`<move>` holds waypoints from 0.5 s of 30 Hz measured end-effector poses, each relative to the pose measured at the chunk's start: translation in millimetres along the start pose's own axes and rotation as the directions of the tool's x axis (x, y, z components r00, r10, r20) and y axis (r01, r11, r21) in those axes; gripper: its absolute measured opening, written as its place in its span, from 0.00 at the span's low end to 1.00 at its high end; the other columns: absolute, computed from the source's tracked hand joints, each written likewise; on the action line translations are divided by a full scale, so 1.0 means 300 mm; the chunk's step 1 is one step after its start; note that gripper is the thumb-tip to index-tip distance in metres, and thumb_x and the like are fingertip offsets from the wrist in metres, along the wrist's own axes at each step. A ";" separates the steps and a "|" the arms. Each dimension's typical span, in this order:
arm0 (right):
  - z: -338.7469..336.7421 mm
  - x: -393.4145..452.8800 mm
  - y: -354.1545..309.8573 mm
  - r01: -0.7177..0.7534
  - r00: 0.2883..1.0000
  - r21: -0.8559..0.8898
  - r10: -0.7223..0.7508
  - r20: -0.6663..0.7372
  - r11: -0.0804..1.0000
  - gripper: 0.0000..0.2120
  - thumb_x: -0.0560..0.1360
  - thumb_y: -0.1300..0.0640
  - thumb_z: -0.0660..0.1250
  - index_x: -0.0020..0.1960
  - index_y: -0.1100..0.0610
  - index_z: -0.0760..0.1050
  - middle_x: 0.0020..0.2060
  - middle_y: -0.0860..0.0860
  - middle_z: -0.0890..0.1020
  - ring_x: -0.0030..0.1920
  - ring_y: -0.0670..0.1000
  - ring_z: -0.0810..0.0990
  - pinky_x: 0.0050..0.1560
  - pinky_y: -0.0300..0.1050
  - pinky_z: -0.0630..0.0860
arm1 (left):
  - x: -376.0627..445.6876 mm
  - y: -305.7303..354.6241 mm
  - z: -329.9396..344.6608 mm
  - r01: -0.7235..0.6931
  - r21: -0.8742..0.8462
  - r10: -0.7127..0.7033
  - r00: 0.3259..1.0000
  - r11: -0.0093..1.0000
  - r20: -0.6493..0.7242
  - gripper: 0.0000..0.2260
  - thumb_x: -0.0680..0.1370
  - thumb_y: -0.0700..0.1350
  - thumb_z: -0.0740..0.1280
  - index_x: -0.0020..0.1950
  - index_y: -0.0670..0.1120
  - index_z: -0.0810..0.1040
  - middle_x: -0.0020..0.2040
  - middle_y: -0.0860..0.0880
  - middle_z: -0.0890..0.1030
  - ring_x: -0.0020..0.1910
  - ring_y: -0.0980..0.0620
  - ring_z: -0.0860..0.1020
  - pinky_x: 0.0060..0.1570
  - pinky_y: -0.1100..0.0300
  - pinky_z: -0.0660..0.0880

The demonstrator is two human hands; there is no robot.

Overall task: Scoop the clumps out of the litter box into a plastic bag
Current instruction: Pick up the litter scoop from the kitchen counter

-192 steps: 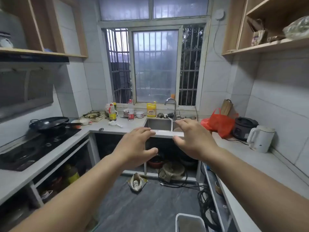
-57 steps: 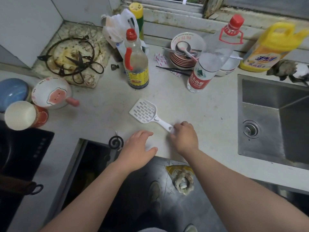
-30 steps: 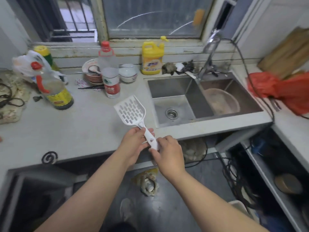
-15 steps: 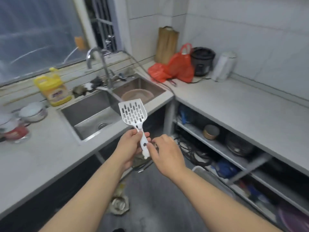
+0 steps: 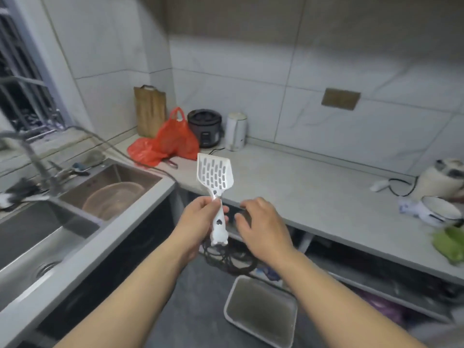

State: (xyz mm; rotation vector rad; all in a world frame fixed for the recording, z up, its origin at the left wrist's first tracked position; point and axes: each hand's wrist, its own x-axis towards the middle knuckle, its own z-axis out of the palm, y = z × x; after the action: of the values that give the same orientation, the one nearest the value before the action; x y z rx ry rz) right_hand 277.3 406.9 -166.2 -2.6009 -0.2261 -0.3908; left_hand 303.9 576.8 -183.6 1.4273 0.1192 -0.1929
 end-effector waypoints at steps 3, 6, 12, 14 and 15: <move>-0.114 0.114 0.041 -0.035 0.996 -0.052 0.031 -0.078 0.998 0.16 0.79 0.48 0.62 0.63 0.53 0.76 0.54 0.49 0.77 0.57 0.51 0.75 0.55 0.49 0.75 | 0.103 0.092 0.093 -0.043 0.038 0.040 0.996 0.998 0.073 0.14 0.82 0.52 0.65 0.58 0.42 0.80 0.44 0.48 0.87 0.41 0.50 0.84 0.38 0.57 0.79; -0.235 0.244 0.068 -0.051 0.988 -0.104 0.035 -0.149 0.993 0.16 0.79 0.48 0.62 0.63 0.53 0.75 0.56 0.49 0.78 0.59 0.51 0.75 0.56 0.49 0.75 | 0.208 0.209 0.181 -0.097 0.016 0.094 0.985 0.995 0.145 0.12 0.83 0.51 0.64 0.59 0.43 0.79 0.45 0.50 0.87 0.41 0.55 0.85 0.37 0.60 0.78; -0.481 0.469 0.097 -0.081 0.961 -0.202 0.023 -0.277 0.976 0.16 0.79 0.48 0.63 0.63 0.54 0.75 0.56 0.50 0.77 0.59 0.52 0.75 0.57 0.50 0.75 | 0.345 0.479 0.334 -0.211 -0.058 0.219 0.936 0.976 0.277 0.11 0.82 0.51 0.66 0.55 0.44 0.78 0.49 0.48 0.87 0.40 0.53 0.84 0.33 0.56 0.79; -0.558 0.521 0.112 -0.094 0.947 -0.239 0.013 -0.320 0.966 0.16 0.79 0.48 0.63 0.64 0.53 0.75 0.55 0.50 0.77 0.58 0.52 0.75 0.56 0.50 0.75 | 0.374 0.565 0.389 -0.233 -0.062 0.241 0.918 0.970 0.314 0.12 0.82 0.52 0.66 0.55 0.42 0.78 0.46 0.46 0.86 0.37 0.51 0.82 0.30 0.55 0.77; -0.596 0.542 0.122 -0.102 0.941 -0.258 0.009 -0.338 0.961 0.17 0.79 0.47 0.63 0.64 0.53 0.75 0.55 0.49 0.77 0.58 0.51 0.75 0.56 0.50 0.75 | 0.387 0.604 0.418 -0.241 -0.062 0.248 0.911 0.968 0.329 0.13 0.82 0.52 0.66 0.55 0.42 0.79 0.43 0.46 0.85 0.35 0.50 0.81 0.28 0.56 0.76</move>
State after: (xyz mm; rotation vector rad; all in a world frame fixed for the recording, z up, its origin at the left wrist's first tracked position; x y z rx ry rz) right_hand 397.9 300.4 17.9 -2.7412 0.0231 -0.8878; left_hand 450.3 469.5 -13.1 1.3563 -0.3367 -0.2232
